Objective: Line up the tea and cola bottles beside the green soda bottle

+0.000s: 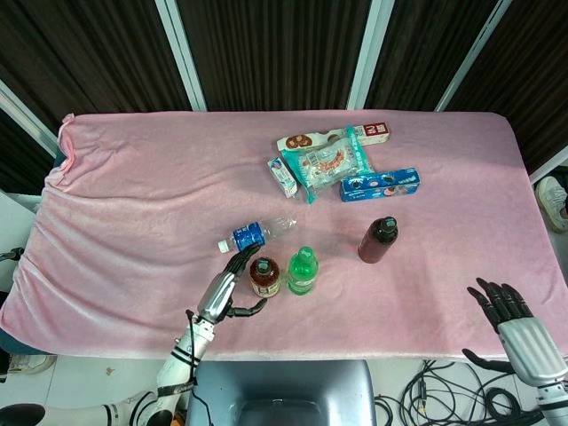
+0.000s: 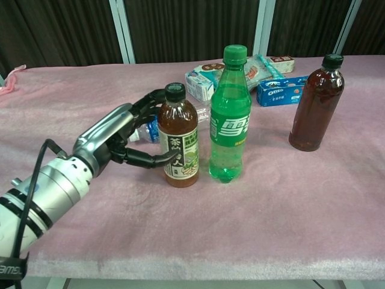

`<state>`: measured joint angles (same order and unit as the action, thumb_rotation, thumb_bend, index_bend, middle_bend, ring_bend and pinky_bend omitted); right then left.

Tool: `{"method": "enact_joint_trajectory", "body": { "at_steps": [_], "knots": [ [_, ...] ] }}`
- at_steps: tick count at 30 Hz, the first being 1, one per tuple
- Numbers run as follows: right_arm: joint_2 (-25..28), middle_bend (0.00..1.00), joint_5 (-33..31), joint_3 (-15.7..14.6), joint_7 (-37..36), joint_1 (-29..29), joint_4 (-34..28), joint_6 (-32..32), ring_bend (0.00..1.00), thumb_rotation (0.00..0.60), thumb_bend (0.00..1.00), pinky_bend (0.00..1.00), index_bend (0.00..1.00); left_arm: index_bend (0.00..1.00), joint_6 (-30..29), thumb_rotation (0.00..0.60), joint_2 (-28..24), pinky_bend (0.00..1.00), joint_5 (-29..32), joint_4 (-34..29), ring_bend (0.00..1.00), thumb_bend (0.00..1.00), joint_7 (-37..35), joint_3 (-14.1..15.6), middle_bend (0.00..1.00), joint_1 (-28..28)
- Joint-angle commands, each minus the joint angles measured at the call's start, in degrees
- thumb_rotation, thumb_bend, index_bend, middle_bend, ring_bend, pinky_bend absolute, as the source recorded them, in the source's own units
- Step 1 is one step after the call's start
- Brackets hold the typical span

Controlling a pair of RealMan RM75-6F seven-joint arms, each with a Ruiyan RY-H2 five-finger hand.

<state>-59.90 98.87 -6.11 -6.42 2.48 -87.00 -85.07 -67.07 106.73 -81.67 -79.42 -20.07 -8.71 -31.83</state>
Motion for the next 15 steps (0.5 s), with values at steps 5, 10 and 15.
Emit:
{"method": "enact_joint_trajectory", "body": {
  "at_steps": [5, 10, 15],
  "knots": [
    [0.45, 0.00, -1.62, 0.74, -1.80, 0.66, 0.21, 1.06, 0.00, 0.600, 0.30, 0.10, 0.00, 0.00, -9.02, 0.600, -12.53, 0.00, -7.16, -3.68, 0.00, 0.29, 2.32, 6.05, 0.00, 6.02],
    [0.51, 0.00, -4.04, 1.84, -3.21, 2.00, -0.05, 3.65, 0.00, 0.600, 0.30, 0.10, 0.00, 0.00, -18.97, 0.600, -24.49, 0.00, -9.75, 0.33, 0.00, 0.29, 9.97, 10.68, 0.03, 13.95],
    [-0.52, 0.00, -5.81, 3.30, -3.10, 4.04, -1.04, 6.56, 0.00, 0.600, 0.30, 0.10, 0.00, 0.00, -20.76, 0.600, -31.82, 0.00, -4.76, 2.58, 0.00, 0.30, 19.29, 13.79, 0.04, 21.18]
  ]
}}
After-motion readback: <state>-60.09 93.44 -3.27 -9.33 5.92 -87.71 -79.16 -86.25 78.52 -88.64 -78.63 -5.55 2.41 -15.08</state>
